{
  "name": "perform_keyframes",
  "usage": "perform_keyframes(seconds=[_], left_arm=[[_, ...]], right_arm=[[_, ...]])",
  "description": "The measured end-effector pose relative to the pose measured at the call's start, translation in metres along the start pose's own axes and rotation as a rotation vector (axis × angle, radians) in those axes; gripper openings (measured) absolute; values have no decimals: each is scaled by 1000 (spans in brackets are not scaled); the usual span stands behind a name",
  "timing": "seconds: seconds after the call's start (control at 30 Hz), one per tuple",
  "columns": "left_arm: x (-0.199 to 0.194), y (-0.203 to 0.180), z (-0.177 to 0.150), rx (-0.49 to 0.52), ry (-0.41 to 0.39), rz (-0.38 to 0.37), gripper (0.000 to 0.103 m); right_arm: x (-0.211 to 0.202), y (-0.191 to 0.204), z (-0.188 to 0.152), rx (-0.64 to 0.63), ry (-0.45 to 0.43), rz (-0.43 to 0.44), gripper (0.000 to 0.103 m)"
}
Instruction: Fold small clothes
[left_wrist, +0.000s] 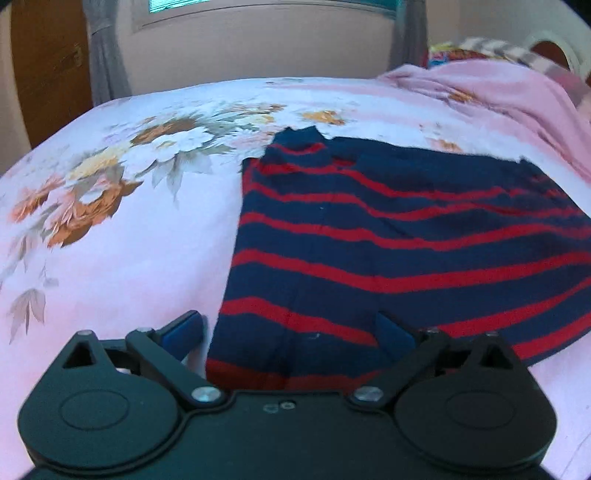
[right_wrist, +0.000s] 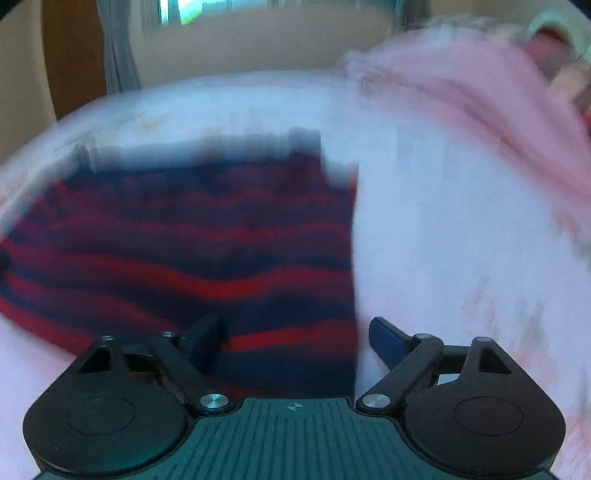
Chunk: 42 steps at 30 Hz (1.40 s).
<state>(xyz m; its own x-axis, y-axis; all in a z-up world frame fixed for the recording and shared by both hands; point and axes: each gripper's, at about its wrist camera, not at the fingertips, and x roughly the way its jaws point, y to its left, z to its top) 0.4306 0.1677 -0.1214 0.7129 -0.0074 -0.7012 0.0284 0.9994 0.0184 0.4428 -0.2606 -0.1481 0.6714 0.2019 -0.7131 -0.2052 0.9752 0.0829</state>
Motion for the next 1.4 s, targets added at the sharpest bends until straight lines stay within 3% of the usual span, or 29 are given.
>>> perform_keyframes(seconds=[0.1, 0.3, 0.37, 0.4, 0.43, 0.53, 0.63, 0.77, 0.8, 0.9, 1.13, 1.27, 1.33, 1.37, 1.4], left_arm=[[-7, 1, 4, 8, 21, 14, 99], [-18, 0, -3, 64, 12, 45, 99], [-19, 1, -8, 82, 15, 54, 100], [-21, 3, -9, 83, 12, 51, 99], [-24, 8, -9, 65, 11, 31, 98], [-36, 40, -5, -53, -39, -124, 97], [-30, 75, 8, -165, -75, -271, 96], [7, 106, 25, -270, -27, -444, 94], [20, 111, 28, -303, -4, -520, 94], [49, 112, 31, -354, 42, -655, 94], [90, 110, 44, -353, 48, -769, 94], [85, 91, 47, -257, 44, -715, 93], [82, 87, 48, -244, 44, -702, 89], [82, 88, 48, -258, 44, -715, 79], [84, 91, 48, -280, 48, -749, 35]], right_arm=[[-8, -3, 3, 44, -12, 1, 87], [-52, 1, 9, 50, -182, 6, 88], [-39, 4, 4, 30, -107, -9, 88], [-20, 7, -1, -5, 21, -35, 88], [-18, 5, -6, -6, 21, -31, 88], [-46, -5, -9, 58, -110, -3, 88], [-62, -15, -12, 104, -167, 17, 88], [-64, -32, -11, 147, -201, 24, 88], [-59, -37, -9, 166, -198, 16, 88], [-57, -49, -8, 211, -195, 5, 88], [-47, -55, -9, 177, -234, 13, 88], [-35, -72, -12, 247, -223, -6, 88], [-33, -81, -14, 305, -221, 3, 88], [-33, -84, -16, 322, -224, 4, 88], [-34, -85, -17, 330, -227, 8, 88]])
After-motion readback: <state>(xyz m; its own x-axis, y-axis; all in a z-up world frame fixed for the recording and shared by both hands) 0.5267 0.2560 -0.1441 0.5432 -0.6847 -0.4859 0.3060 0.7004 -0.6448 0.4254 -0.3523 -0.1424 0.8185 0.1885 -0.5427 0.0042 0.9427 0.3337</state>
